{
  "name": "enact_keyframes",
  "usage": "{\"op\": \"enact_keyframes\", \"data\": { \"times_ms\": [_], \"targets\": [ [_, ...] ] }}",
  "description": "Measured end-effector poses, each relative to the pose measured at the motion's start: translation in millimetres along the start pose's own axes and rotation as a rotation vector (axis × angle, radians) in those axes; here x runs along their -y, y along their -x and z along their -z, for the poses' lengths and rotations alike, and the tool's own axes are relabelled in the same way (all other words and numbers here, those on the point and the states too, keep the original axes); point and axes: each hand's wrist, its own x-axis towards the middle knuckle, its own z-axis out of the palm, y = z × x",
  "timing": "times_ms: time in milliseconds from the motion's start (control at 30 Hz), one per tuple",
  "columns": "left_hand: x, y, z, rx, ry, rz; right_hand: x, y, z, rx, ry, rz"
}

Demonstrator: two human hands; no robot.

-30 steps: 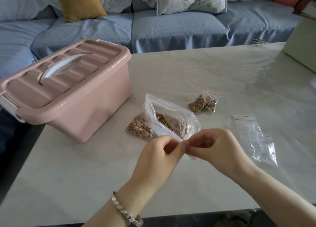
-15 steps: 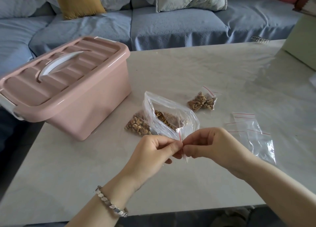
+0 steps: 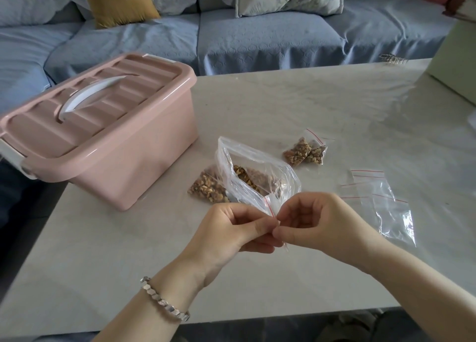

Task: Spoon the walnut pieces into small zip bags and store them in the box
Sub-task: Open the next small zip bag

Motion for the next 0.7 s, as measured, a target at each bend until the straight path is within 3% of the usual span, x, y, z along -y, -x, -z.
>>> {"op": "enact_keyframes", "data": {
  "times_ms": [400, 567, 700],
  "targets": [
    [3, 4, -6, -0.049, -0.237, -0.119, 1, 4, -2, -0.081, 0.140, 0.035],
    [-1, 6, -7, -0.017, -0.151, -0.091, 2, 4, -2, -0.035, 0.049, -0.002],
    [3, 4, -11, -0.122, -0.261, -0.116, -2, 0, -9, -0.106, 0.098, -0.014]
  ]
}}
